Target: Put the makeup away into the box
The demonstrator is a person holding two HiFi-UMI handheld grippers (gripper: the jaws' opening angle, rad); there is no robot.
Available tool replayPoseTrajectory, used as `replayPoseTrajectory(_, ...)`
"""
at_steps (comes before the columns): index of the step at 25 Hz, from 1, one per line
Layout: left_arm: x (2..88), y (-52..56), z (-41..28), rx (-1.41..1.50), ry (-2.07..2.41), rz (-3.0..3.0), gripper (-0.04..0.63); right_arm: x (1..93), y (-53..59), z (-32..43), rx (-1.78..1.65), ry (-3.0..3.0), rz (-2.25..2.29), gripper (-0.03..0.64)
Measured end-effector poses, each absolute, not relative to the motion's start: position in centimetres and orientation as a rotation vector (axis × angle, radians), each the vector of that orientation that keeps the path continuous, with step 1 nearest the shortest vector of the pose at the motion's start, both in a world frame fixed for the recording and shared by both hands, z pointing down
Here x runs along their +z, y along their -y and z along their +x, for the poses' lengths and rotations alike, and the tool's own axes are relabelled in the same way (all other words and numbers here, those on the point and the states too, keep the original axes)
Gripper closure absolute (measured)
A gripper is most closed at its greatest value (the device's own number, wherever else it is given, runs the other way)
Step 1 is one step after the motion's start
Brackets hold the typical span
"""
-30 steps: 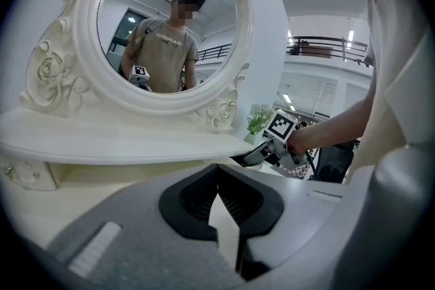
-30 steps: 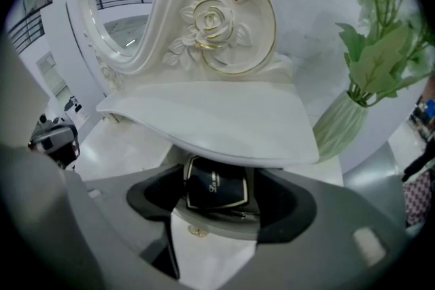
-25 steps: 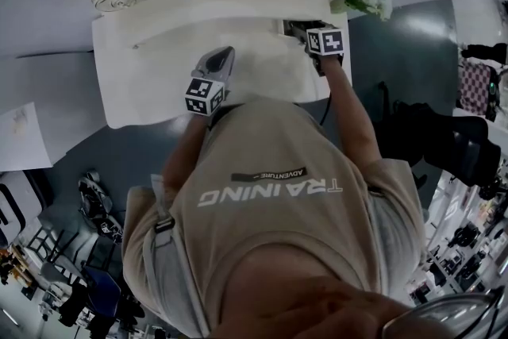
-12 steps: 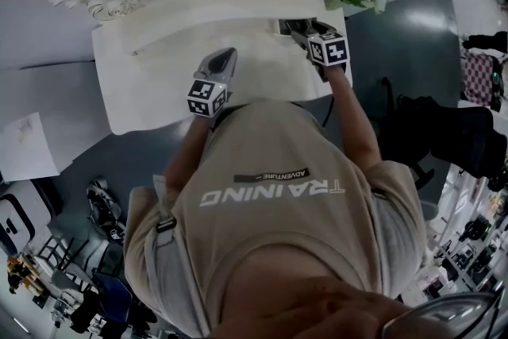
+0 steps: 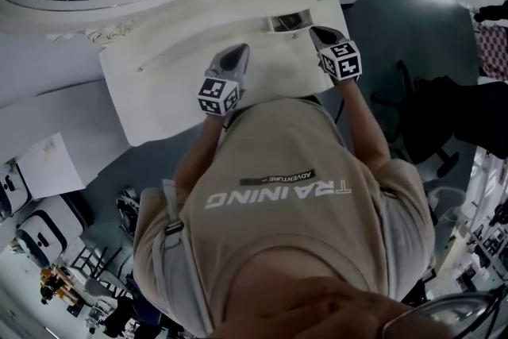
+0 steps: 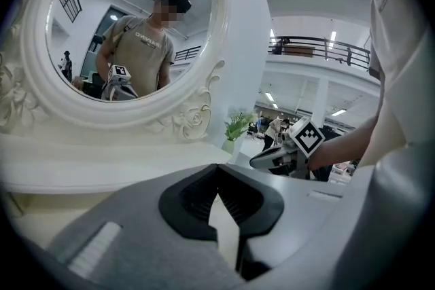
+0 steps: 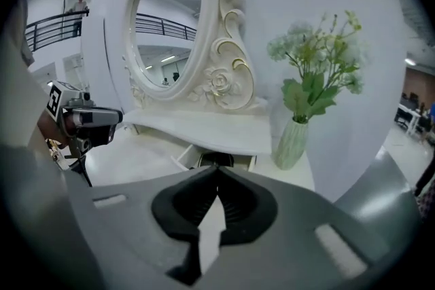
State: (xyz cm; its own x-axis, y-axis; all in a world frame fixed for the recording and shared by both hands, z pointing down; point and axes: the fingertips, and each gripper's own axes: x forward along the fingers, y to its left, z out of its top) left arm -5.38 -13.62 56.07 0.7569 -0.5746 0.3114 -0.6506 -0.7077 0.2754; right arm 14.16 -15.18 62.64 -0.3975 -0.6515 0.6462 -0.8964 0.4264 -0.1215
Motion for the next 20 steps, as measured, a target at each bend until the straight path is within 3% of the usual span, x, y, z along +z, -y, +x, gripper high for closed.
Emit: replayPoseTrajectory(20, 66.7, 16.8, 3.6, 0.593, 0.928, 2.478, 0.589, 71.1, 16.4, 18.4, 0.784, 2.315, 1.190, 0.612)
